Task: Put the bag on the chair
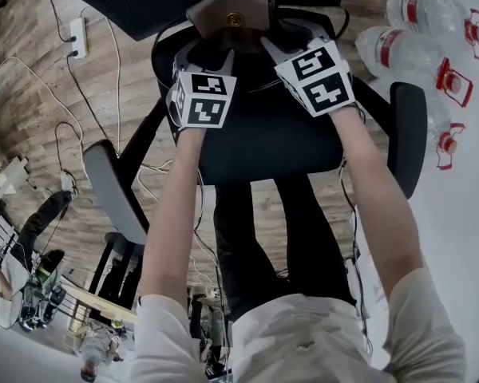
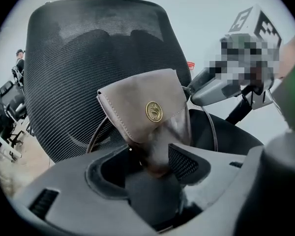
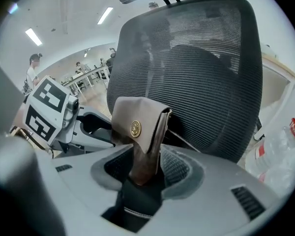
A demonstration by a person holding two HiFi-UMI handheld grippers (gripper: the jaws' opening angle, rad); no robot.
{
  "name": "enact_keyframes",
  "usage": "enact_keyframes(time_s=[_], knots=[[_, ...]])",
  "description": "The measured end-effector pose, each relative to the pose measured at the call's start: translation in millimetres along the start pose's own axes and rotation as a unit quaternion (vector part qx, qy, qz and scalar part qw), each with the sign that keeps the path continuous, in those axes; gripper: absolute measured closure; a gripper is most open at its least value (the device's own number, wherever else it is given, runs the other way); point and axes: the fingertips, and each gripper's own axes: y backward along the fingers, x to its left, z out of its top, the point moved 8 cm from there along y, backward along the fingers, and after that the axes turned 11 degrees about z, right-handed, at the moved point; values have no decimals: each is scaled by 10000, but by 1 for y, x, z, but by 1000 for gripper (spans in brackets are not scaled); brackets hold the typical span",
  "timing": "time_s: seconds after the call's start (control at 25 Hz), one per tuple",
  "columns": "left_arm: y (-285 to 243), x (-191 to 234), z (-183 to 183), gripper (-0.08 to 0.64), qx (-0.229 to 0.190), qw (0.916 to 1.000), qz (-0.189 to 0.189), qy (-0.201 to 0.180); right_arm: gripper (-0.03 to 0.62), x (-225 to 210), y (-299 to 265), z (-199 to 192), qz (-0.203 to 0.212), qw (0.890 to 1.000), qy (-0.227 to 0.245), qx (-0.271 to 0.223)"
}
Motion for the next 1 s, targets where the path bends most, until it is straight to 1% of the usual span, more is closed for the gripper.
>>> enact_keyframes(time_s=[0.08,0.24,0.6,0.8,1.0], knots=[[4,-1,0,325,-5,10000,37,57,416,1,3,1,21,10000,23,4],[13,-3,-3,325,-30,9995,89,288,416,2,7,3,36,10000,73,-18],[33,-4,-12,325,-18,9986,170,492,417,13,17,0,23,9999,8,-116],[56,-1,-1,325,-296,9981,148,520,420,22,26,0,66,9997,-43,-211],[85,-8,2,325,-485,9960,125,745,423,35,41,-2,84,9995,-80,-282]])
